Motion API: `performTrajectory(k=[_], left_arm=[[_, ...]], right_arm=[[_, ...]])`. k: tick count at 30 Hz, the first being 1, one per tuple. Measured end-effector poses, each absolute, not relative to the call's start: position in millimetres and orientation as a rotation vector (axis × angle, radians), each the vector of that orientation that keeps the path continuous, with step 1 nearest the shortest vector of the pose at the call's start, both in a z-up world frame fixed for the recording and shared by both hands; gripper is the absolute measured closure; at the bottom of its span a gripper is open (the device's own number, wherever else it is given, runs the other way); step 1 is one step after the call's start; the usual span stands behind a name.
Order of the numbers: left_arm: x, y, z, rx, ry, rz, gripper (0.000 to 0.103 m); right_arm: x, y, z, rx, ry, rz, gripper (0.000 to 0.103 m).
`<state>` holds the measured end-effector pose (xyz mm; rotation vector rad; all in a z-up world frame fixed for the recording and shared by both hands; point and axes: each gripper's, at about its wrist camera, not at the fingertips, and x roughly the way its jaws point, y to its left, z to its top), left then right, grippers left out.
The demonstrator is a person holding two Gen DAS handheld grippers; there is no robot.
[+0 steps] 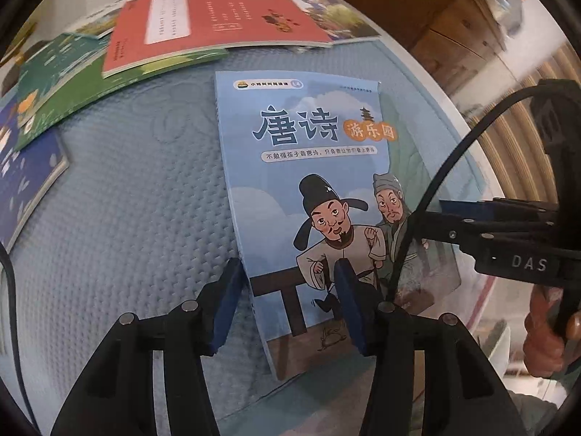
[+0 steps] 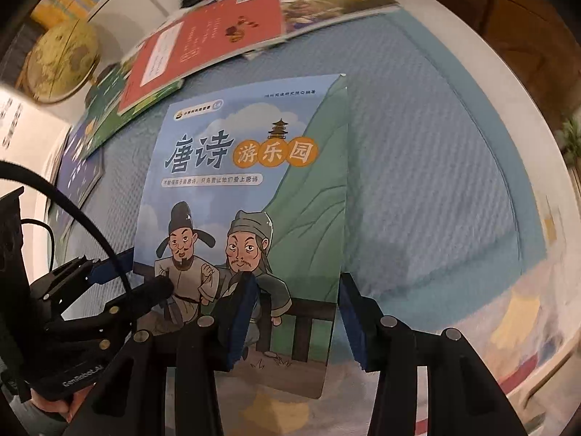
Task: Organize books
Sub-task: 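Slide the light-blue book across the mat with the right gripper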
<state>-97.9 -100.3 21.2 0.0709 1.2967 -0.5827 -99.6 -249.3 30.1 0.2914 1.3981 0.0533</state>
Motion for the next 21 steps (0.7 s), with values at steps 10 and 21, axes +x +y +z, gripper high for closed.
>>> performTrajectory(k=[10,21], left_arm=[[-110.4,-107.9,21.3,-0.039,1.302,-0.351,0.049],[-122.5,-107.4,21.6,-0.078,1.299,-0.257,0.045]], right_arm=[[-76.9,-258.0,22.8,0.181,1.441,0.262,0.057],[-77.8,-255.5,20.1,0.124,1.443,0.342,0.056]])
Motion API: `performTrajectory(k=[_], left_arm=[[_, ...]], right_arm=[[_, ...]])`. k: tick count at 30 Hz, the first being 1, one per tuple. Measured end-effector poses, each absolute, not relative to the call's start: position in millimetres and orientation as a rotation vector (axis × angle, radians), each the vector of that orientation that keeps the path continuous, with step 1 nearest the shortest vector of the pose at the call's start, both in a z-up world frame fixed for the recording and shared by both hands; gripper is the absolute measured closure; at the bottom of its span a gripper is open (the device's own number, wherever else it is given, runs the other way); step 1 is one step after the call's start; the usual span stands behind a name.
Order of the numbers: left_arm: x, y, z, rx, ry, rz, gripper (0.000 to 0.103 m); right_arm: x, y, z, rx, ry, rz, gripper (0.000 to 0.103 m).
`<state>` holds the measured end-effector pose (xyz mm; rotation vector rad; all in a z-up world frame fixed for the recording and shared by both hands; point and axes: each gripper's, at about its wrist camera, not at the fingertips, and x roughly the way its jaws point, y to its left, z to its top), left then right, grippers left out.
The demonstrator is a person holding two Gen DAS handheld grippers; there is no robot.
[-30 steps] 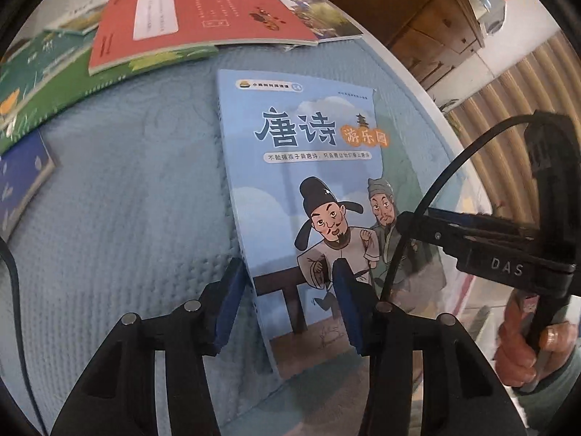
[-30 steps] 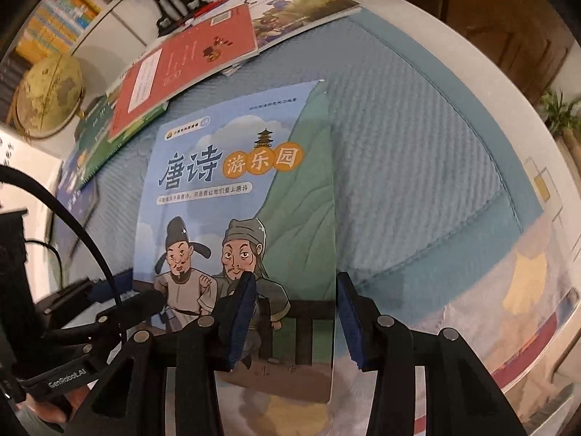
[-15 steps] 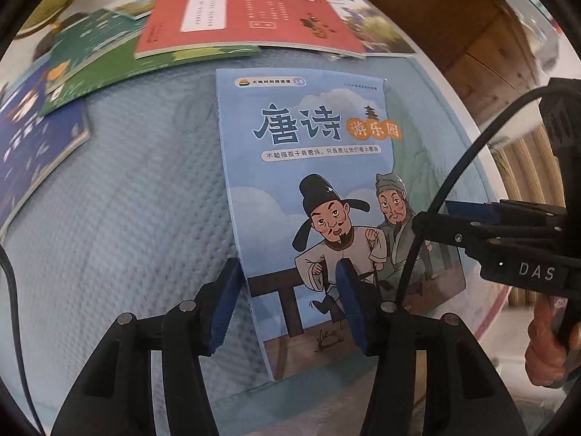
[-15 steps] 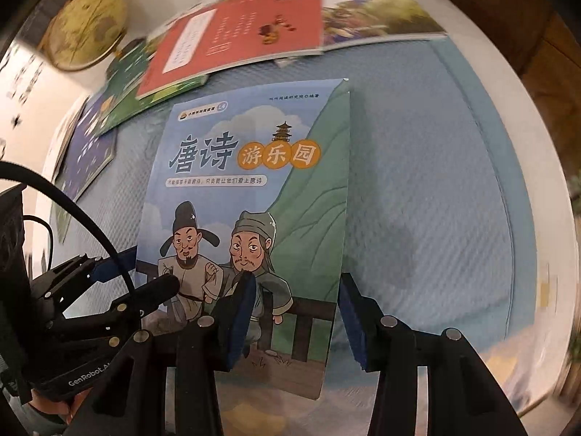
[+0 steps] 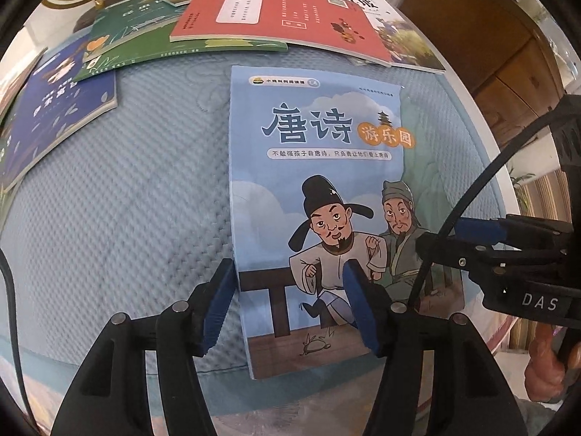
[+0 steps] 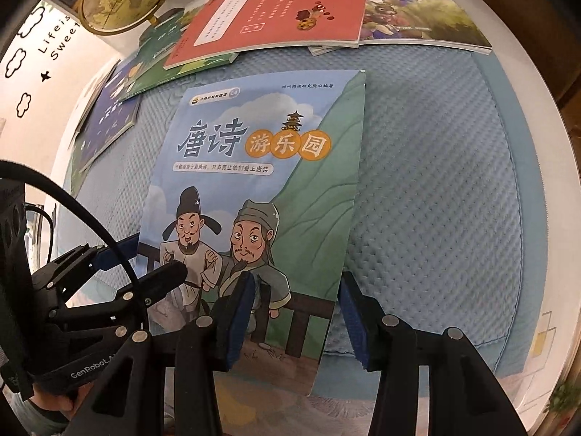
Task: Organize books
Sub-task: 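Slide the light-blue book across the mat with the right gripper, then close the left gripper on the light-blue book edge and tilt it upright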
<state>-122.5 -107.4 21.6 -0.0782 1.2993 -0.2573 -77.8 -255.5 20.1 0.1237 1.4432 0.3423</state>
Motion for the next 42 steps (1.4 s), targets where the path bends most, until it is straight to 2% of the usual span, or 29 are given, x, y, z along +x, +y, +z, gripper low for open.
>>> performTrajectory(k=[17,26,32,38,42], left_arm=[[-129.8,-102.1,22.9,-0.113,1.298,-0.244,0.046],[-135.7,-85.3,26.1,-0.150,1.317,-0.265,0.057],[-135.5,-93.4,26.2,-0.128,1.323,-0.292,0.057],[-131.5,-58.6,47.3,-0.469,1.266,-0.444,0.057],[-123.4,-43.5,27.8,-0.641,1.288,-0.447,0.057]], right_arm=[[-109.1,-263.5,28.4,0.034,1.359,0.339,0.056],[-120.3,-264.7,30.7,0.011,1.341,0.368,0.061],[-120.9,-265.5,29.6,0.025,1.331,0.377,0.061],[-113.3,-284.4,26.7,0.144,1.337,0.360,0.060],[-111.0,-293.2,24.4,0.227,1.337,0.364,0.059]])
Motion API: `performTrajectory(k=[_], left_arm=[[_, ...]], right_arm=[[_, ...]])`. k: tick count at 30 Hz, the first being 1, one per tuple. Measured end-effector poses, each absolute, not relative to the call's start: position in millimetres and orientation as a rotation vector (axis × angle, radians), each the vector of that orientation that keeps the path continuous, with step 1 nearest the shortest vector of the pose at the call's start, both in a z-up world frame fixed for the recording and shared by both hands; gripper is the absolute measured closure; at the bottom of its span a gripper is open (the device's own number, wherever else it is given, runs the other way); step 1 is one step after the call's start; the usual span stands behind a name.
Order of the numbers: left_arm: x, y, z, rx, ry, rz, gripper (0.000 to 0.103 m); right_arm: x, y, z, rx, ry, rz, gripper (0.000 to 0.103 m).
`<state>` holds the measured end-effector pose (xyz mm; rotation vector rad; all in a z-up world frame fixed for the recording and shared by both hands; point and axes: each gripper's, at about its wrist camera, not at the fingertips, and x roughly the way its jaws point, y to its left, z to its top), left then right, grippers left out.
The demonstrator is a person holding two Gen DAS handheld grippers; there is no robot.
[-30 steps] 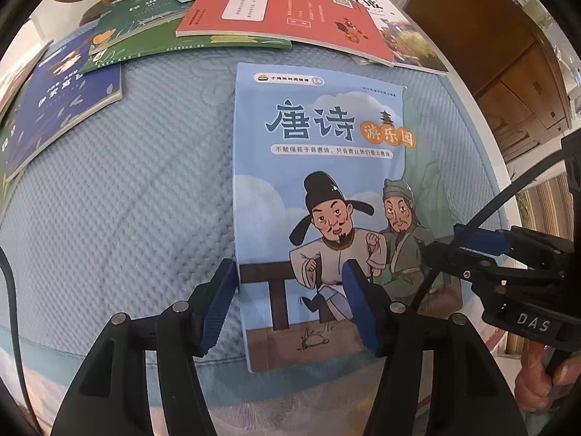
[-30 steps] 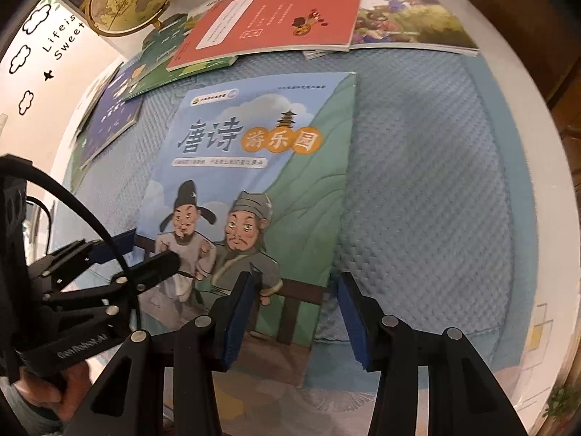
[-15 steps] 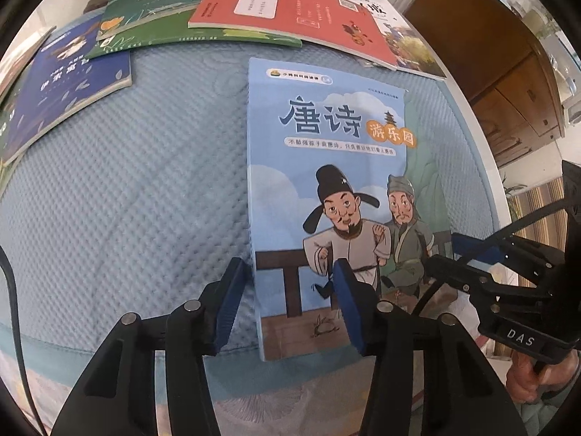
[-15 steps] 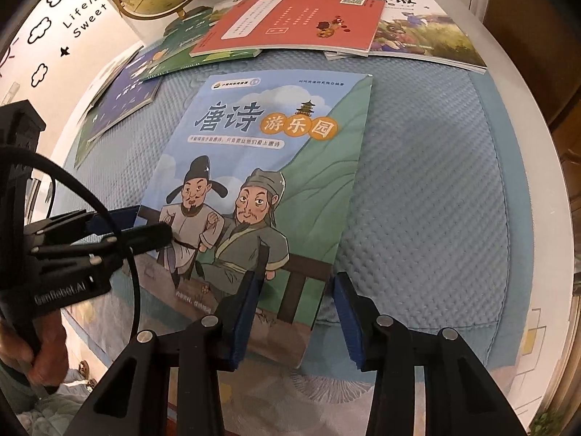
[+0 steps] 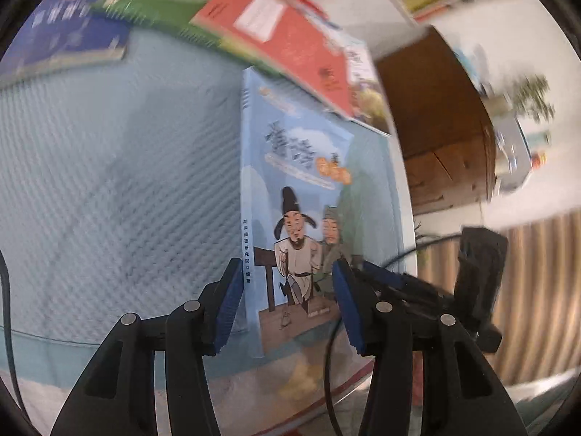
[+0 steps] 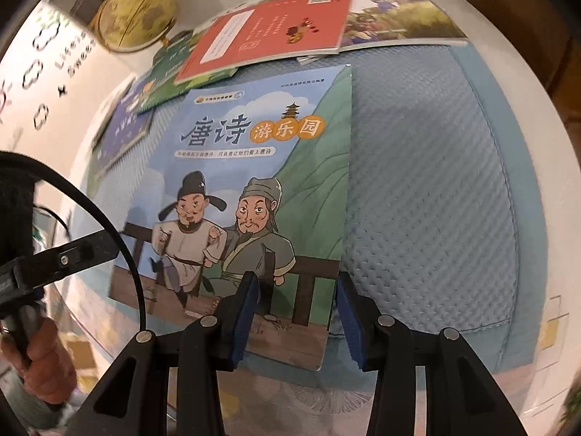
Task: Organize books
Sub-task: 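Close the left gripper on the light-blue book edge and tilt it upright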
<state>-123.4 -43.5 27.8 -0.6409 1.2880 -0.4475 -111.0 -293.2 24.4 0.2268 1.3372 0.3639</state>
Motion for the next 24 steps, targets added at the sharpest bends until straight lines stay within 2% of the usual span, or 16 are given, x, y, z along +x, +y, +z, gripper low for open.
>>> performTrajectory(k=[4,6,8,10,15,20,22,24], left_arm=[[-118.5,-45.7,-4.7,-0.774,1.364,-0.448,0.061],[-114.7,-51.5,-0.9,-0.754,1.355,-0.450,0.063],[-116.7,-59.1,6.0,-0.724,1.344,-0.457,0.075],[-115.4,-57.9,13.0,-0.768,1.334,-0.501,0.081],[-104.4,-73.9,8.9,-0.681,1.346,-0.438,0.081],[-97.0,-63.0,-1.0,-0.973,1.358,-0.512,0.085],[-91.5,-63.9,5.1,-1.057,1.352,-0.562,0.085],[-86.9,-67.7,7.7,-1.085,1.355,-0.593,0.085]], right_arm=[[-111.4,-293.3,24.8,0.242,1.330,0.362,0.058],[-112.3,-296.0,24.5,0.258,1.325,0.359,0.058],[-113.0,-301.7,25.2,0.285,1.327,0.357,0.058],[-110.9,-309.7,26.7,0.359,1.337,0.360,0.058],[-107.8,-333.3,14.6,0.620,1.377,0.400,0.058],[-107.0,-342.3,16.1,0.644,1.399,0.393,0.057],[-108.8,-347.8,13.8,0.693,1.411,0.404,0.050],[-112.0,-358.6,8.5,0.772,1.410,0.428,0.047]])
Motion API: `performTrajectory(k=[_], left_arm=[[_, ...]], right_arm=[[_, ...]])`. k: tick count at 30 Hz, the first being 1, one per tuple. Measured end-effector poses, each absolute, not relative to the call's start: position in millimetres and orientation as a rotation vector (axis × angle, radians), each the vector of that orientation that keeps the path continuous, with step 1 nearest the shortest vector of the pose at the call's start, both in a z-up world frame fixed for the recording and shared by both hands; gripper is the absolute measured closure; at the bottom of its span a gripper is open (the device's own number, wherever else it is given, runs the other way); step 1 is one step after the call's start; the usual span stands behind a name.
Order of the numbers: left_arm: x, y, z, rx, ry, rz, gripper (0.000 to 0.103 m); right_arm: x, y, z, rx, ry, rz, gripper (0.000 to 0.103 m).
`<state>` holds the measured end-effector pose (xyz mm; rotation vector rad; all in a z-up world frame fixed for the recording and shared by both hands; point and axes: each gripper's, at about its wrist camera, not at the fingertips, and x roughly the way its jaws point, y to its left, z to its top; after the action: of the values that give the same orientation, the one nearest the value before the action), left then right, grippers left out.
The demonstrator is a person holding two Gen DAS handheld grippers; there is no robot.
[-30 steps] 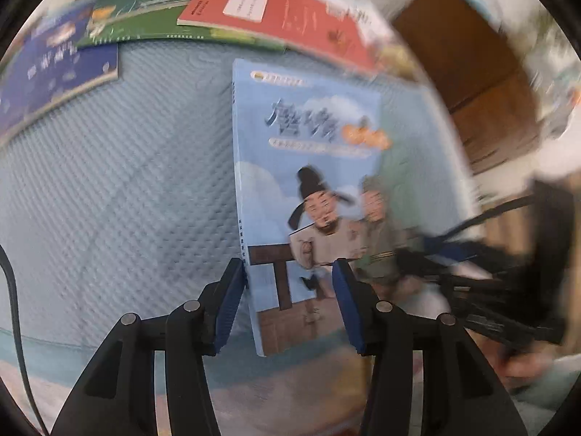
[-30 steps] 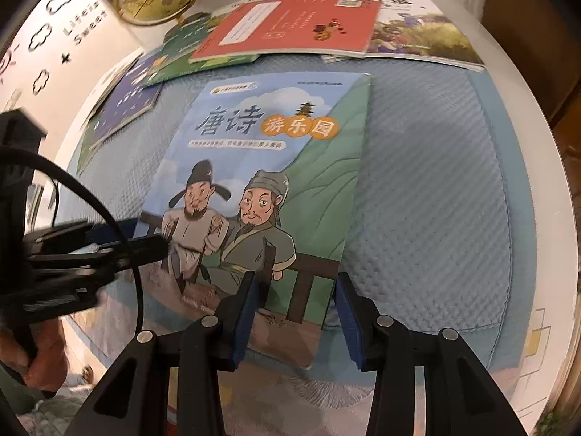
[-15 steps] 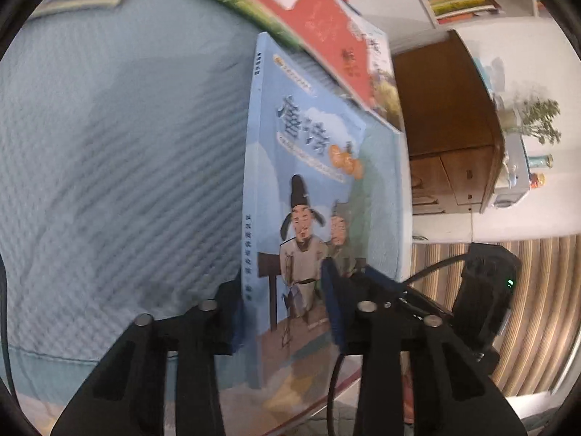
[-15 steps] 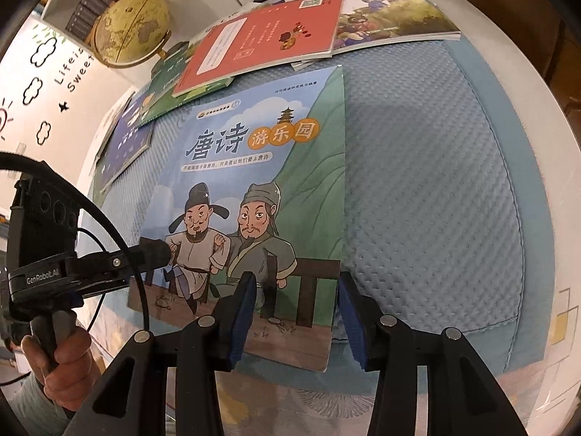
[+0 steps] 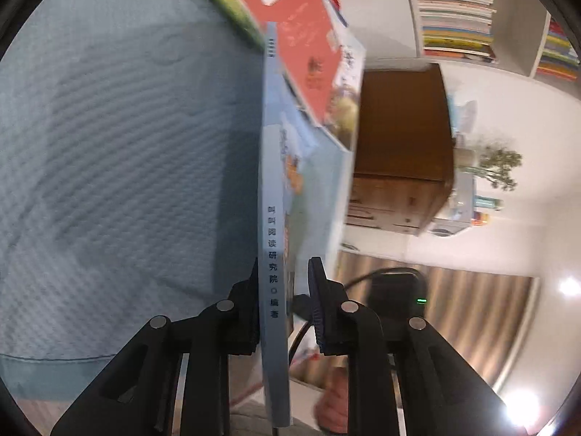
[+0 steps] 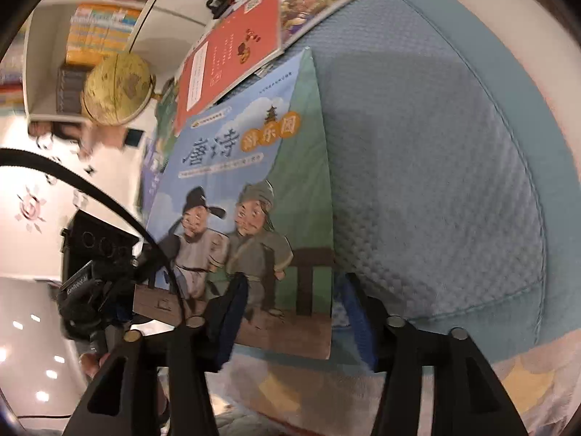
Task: Organize books
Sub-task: 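Close the left gripper on the light-blue book edge and tilt it upright, then carry the light-blue book with the left gripper onto the red book by the globe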
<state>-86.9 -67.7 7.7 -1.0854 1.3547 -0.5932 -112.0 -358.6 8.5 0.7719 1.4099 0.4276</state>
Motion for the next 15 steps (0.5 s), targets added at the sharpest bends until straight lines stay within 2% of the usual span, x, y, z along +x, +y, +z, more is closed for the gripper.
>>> performTrajectory(k=[6,9,10,12,13,15], left_arm=[[-81.9,-68.5,-4.2,-1.284,1.379,-0.598,0.085],[-82.2,-66.6,-5.4,-1.286,1.393,-0.597,0.085],[-82.4,-67.6,-5.5,-1.258,1.402,-0.585,0.085],[-82.2,-67.2,-2.6,-1.188,1.411,-0.563,0.085],[-81.7,-68.2,0.9,-1.122,1.422,-0.548,0.085],[-81.5,-77.0,11.0,-0.934,1.432,-0.500,0.085]], right_arm=[[-110.6,-376.9,-11.1,1.015,1.378,0.494,0.041],[-105.9,-376.6,-17.1,1.095,1.353,0.529,0.042],[-104.3,-374.4,-15.9,1.096,1.344,0.531,0.050],[-102.7,-368.4,-8.9,1.027,1.349,0.516,0.057],[-102.9,-364.4,-4.0,0.957,1.351,0.502,0.064],[-104.7,-354.2,8.6,0.816,1.350,0.493,0.068]])
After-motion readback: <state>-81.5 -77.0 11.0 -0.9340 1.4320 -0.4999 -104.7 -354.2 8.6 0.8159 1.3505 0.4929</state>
